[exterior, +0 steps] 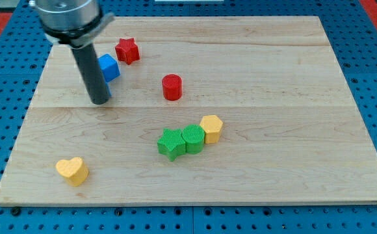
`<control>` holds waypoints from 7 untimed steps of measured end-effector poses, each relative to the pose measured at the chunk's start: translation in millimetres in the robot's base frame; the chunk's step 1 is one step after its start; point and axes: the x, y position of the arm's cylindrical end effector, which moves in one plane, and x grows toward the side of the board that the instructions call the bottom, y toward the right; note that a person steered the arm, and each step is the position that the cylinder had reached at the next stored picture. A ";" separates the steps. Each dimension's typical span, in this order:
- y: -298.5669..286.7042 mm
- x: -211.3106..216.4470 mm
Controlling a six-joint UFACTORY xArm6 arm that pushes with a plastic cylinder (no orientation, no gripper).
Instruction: Push the blue cube along with red star slightly up
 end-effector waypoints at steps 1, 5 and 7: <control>-6.6 -32.0; 59.9 -103.6; 111.0 -135.4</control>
